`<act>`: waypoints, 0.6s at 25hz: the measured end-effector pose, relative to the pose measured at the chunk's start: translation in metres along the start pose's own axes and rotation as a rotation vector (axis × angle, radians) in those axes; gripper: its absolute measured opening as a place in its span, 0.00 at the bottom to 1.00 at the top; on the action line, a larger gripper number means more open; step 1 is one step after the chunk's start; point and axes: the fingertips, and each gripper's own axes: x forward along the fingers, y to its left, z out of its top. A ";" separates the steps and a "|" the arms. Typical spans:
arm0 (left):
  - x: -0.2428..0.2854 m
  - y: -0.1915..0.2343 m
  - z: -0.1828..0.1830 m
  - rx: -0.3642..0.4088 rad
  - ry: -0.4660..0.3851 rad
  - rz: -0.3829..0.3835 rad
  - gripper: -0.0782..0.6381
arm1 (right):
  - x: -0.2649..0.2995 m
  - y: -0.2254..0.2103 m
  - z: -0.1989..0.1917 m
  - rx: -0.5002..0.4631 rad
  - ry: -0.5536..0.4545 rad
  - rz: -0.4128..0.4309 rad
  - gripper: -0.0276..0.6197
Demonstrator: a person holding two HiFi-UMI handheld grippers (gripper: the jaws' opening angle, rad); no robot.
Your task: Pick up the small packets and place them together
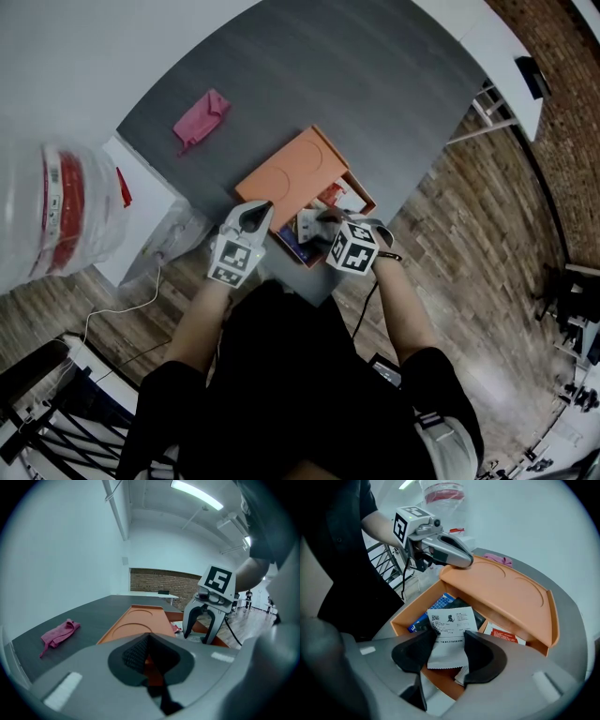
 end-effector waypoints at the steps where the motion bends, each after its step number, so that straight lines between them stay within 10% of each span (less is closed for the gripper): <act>1: 0.000 0.000 0.000 -0.001 0.002 0.002 0.11 | -0.003 0.002 0.003 -0.001 -0.016 0.004 0.38; 15: 0.006 0.011 -0.009 -0.058 0.045 0.032 0.11 | -0.065 0.004 0.036 -0.003 -0.168 -0.112 0.37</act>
